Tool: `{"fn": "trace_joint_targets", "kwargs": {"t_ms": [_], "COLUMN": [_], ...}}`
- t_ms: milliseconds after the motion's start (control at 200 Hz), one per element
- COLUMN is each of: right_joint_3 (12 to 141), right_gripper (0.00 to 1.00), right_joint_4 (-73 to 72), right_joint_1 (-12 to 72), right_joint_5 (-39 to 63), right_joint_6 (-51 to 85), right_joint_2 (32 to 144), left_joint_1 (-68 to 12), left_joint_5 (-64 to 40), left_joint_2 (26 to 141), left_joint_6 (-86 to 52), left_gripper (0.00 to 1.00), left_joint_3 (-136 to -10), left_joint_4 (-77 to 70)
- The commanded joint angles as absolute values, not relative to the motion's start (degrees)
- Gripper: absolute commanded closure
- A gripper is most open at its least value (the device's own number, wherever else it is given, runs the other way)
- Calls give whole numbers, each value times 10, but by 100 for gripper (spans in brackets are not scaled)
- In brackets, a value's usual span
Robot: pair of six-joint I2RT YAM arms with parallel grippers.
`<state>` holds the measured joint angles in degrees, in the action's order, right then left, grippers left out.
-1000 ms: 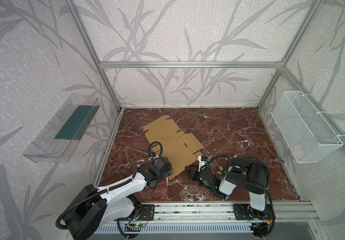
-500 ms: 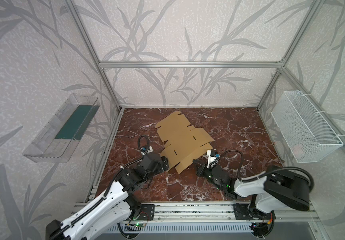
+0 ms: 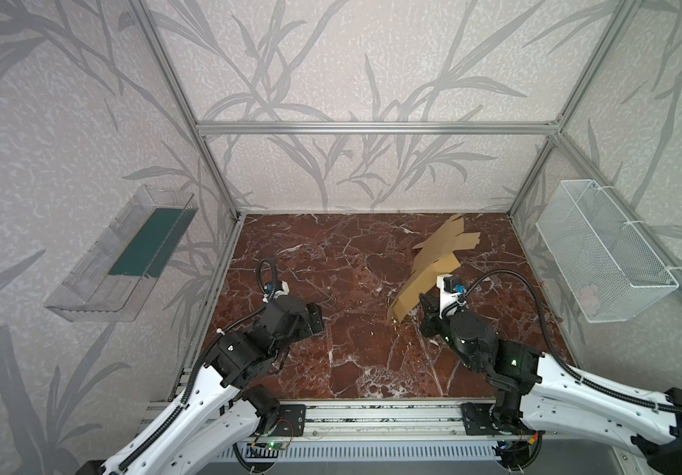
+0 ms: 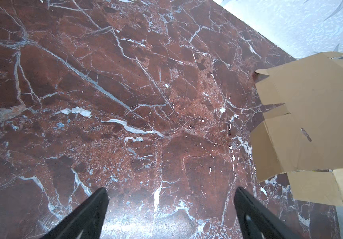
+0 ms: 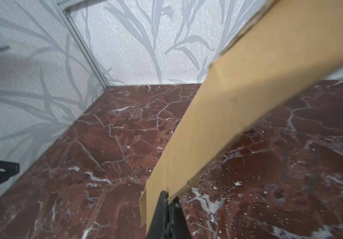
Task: Assemble paper box
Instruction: Turn over the paper box at the center of the table.
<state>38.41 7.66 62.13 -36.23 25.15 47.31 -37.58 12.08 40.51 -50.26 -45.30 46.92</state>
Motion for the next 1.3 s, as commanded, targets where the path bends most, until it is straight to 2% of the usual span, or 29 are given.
{"fn": "trace_joint_targets", "kwargs": {"t_ms": [0,220,665,985,1295], "right_joint_3": [462,564,656,648,598], "right_gripper": [100,100,100,100,100], "right_joint_4": [202,273,375,469,519], "right_joint_1": [646,747,823,874,909], "right_joint_5": [-405,-494,-381,-396,-411], "right_joint_6": [170,71,51,143,267], "right_joint_2": [489,615,814,895,908], "left_joint_1": [-373,-372,-372,-372,-372], "left_joint_5": [126,121,106,104,103], "left_joint_2": [397,376,316,302,311], "left_joint_6": [-496,-507,-540,-553,-558], "left_gripper": [5,5,4,5,5], "left_joint_3": [-464,-448,-397,-380,-375], "left_joint_4": [491,487,490,487,481]}}
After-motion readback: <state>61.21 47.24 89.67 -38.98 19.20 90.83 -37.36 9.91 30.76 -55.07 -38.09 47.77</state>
